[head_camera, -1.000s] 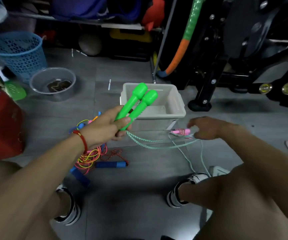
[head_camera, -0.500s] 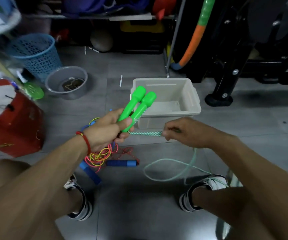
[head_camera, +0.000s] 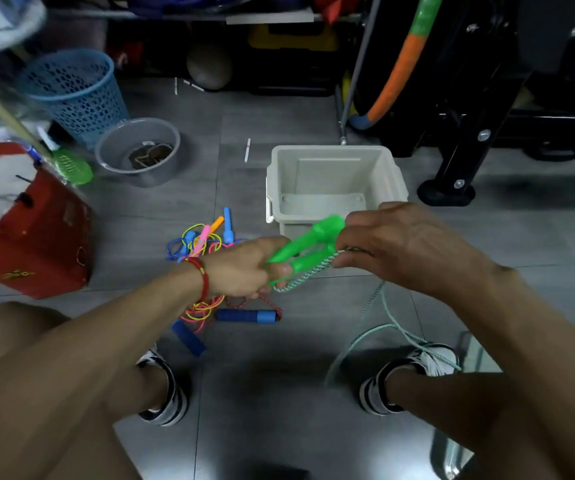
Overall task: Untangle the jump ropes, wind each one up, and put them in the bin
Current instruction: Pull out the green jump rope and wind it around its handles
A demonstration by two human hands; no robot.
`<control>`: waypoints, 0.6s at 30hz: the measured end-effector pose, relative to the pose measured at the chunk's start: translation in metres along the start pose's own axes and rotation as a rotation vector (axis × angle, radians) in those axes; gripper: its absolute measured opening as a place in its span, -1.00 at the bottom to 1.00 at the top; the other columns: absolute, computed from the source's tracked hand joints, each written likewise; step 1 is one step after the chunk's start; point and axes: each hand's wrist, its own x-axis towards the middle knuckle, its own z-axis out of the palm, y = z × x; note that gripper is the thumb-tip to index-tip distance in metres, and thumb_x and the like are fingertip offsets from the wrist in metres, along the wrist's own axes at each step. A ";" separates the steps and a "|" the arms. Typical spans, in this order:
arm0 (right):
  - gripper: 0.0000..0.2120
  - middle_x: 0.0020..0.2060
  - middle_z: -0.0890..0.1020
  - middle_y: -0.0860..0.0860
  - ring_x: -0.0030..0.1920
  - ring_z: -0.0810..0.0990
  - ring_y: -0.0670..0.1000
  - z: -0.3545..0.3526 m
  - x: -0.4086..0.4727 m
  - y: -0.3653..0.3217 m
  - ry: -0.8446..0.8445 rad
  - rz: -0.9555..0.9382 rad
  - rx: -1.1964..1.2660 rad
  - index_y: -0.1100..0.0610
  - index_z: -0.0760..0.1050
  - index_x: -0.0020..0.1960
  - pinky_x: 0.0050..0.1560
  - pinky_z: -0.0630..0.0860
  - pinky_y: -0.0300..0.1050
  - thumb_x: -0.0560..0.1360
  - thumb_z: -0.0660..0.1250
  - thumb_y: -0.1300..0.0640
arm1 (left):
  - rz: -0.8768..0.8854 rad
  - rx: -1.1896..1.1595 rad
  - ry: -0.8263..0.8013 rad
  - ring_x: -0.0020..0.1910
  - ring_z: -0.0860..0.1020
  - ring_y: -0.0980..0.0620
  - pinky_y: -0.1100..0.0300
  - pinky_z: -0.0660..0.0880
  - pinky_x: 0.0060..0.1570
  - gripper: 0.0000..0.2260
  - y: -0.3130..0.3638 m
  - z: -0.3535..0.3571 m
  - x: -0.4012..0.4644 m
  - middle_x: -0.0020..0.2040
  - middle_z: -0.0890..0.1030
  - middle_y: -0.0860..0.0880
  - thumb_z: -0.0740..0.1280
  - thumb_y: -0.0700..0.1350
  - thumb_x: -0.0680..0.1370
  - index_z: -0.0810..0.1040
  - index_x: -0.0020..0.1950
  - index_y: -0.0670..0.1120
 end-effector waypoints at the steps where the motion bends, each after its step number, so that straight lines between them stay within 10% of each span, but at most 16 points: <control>1: -0.73 -0.24 0.59 -0.06 -0.27 0.61 0.08 -0.003 0.002 -0.001 -0.012 -0.029 -0.015 0.01 0.60 -0.12 -0.19 0.51 -0.05 0.57 0.28 -0.15 | 0.031 0.089 -0.047 -0.40 0.45 0.11 0.22 0.44 -0.28 -0.87 0.001 0.005 0.000 -0.22 0.55 0.07 0.25 -0.08 0.66 0.45 0.21 -0.02; 5: -0.76 -0.24 0.57 -0.10 -0.21 0.58 0.02 -0.005 0.012 -0.008 -0.095 -0.101 0.057 -0.01 0.57 -0.15 -0.15 0.48 -0.06 0.51 0.34 -0.18 | 0.119 0.451 -0.209 -0.24 0.48 0.23 0.40 0.34 -0.21 -0.85 0.012 0.026 -0.008 -0.18 0.51 0.14 0.24 -0.06 0.67 0.41 0.21 -0.06; 9: -0.71 -0.24 0.55 -0.15 -0.21 0.52 -0.11 -0.003 0.014 -0.002 -0.203 0.101 0.395 -0.04 0.59 -0.13 -0.15 0.50 -0.04 0.38 0.50 -0.24 | 0.174 0.518 -0.378 -0.13 0.48 -0.06 0.10 0.43 -0.09 -0.79 0.020 0.027 -0.025 -0.13 0.49 -0.02 0.24 -0.03 0.67 0.37 0.21 -0.12; 15: -0.84 -0.06 0.66 -0.20 -0.06 0.62 -0.22 0.026 0.002 -0.010 -0.321 0.150 1.316 -0.04 0.65 0.10 -0.02 0.49 -0.39 0.55 0.42 0.13 | 0.198 -0.294 -0.437 -0.31 0.37 0.06 0.26 0.34 -0.32 -0.77 0.030 0.001 -0.053 -0.11 0.46 -0.18 0.28 -0.16 0.64 0.43 0.29 -0.16; 18: -0.74 -0.28 0.60 -0.23 -0.27 0.53 -0.21 0.037 -0.001 -0.037 -0.242 0.419 1.167 -0.14 0.59 -0.11 -0.16 0.46 -0.25 0.68 0.20 -0.05 | 0.196 -0.635 -0.231 -0.35 0.28 0.10 0.22 0.11 -0.38 -0.69 0.015 -0.010 -0.050 -0.06 0.41 -0.16 0.26 -0.15 0.63 0.38 0.27 -0.34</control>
